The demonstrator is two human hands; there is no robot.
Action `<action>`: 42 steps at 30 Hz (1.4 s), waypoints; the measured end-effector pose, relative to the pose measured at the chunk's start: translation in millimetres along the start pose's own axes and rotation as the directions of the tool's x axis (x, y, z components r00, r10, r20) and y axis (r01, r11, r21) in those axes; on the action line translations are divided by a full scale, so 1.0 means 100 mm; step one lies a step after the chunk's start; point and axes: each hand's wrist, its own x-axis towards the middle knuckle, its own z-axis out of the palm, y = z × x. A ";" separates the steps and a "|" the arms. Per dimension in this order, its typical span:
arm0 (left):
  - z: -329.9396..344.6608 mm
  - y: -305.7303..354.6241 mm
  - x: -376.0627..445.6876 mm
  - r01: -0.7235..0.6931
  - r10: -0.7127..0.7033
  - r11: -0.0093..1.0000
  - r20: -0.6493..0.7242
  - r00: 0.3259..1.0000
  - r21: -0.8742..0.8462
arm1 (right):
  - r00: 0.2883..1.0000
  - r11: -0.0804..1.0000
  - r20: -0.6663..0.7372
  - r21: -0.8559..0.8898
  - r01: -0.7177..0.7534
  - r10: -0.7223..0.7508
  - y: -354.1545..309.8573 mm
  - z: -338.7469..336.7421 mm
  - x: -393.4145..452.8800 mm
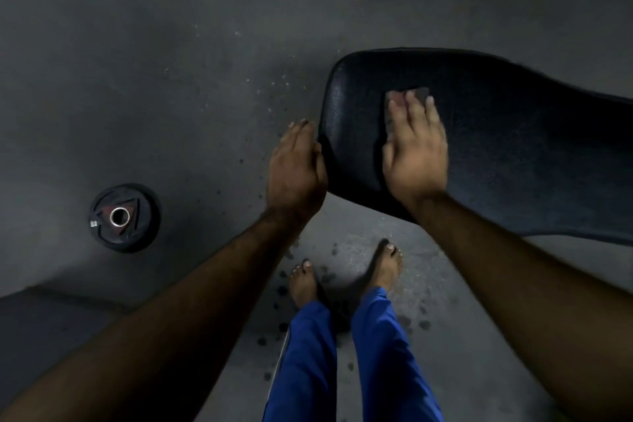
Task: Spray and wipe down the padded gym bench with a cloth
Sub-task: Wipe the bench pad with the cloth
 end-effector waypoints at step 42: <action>1.18 1.39 0.23 -0.293 0.278 0.937 0.099 0.955 0.190 | 0.994 0.991 0.053 0.081 -0.103 0.099 1.52 -0.35 -0.43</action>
